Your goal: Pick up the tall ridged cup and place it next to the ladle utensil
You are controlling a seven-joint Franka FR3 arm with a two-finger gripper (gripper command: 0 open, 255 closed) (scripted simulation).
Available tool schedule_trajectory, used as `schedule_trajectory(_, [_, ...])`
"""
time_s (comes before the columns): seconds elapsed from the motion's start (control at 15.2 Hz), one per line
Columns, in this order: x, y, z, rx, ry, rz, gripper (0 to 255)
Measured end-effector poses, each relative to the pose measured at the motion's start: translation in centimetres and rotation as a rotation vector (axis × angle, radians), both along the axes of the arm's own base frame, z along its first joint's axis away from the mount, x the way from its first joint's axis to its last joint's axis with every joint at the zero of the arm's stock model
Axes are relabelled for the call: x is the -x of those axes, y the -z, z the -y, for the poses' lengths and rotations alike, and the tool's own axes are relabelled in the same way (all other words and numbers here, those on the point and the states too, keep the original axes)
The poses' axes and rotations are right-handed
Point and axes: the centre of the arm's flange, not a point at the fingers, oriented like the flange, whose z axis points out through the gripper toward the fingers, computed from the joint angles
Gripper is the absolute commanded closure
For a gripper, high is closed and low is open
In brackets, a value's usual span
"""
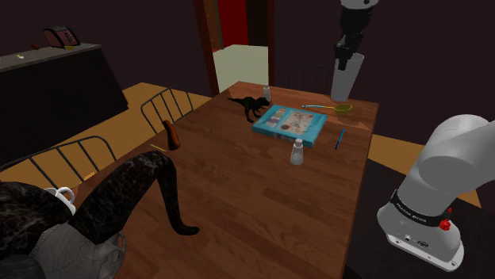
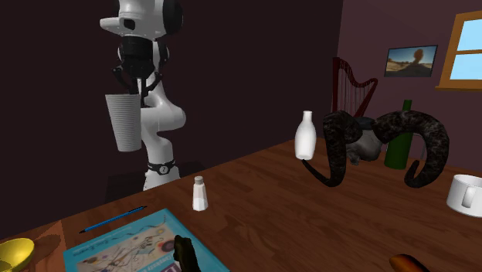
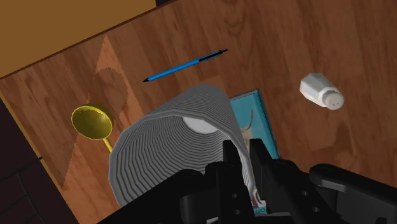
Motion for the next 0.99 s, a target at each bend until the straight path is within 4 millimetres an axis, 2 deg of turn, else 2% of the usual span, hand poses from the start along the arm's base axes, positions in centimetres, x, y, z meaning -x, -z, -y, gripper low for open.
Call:
schedule_trajectory(0.53, [-0.1, 0.2, 9.9, 0.0, 0.0, 0.0, 255])
schedule_trajectory(0.99, [-0.2, 0.1, 19.4, -0.001, 0.0, 0.0, 255])
